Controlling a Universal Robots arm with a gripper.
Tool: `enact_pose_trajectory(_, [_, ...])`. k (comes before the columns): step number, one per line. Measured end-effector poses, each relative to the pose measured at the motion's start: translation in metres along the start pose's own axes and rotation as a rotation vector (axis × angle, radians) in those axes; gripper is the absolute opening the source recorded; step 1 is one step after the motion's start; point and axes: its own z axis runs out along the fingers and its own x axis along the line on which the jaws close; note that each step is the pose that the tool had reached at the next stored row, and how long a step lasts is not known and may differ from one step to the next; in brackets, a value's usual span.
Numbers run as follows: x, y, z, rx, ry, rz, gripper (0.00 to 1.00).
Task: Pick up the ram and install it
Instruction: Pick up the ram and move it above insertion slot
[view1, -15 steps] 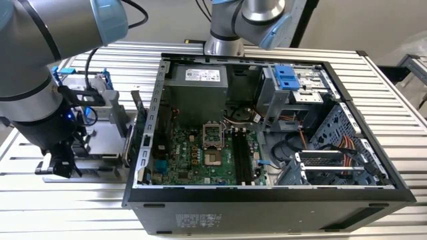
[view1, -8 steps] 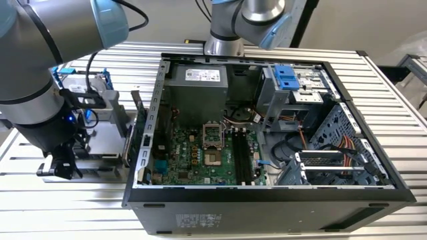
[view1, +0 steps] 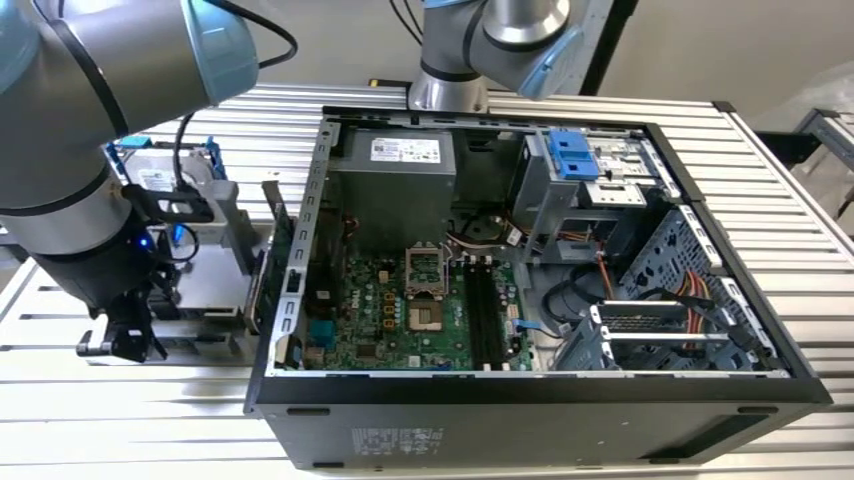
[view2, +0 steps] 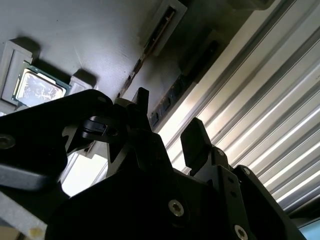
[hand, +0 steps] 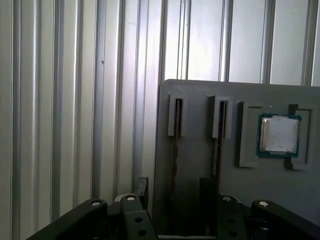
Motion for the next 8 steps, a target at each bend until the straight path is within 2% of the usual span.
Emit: enact_pose_trajectory(8, [0.0017,0.0,0.0051,0.0001,0.0,0.0,1.0])
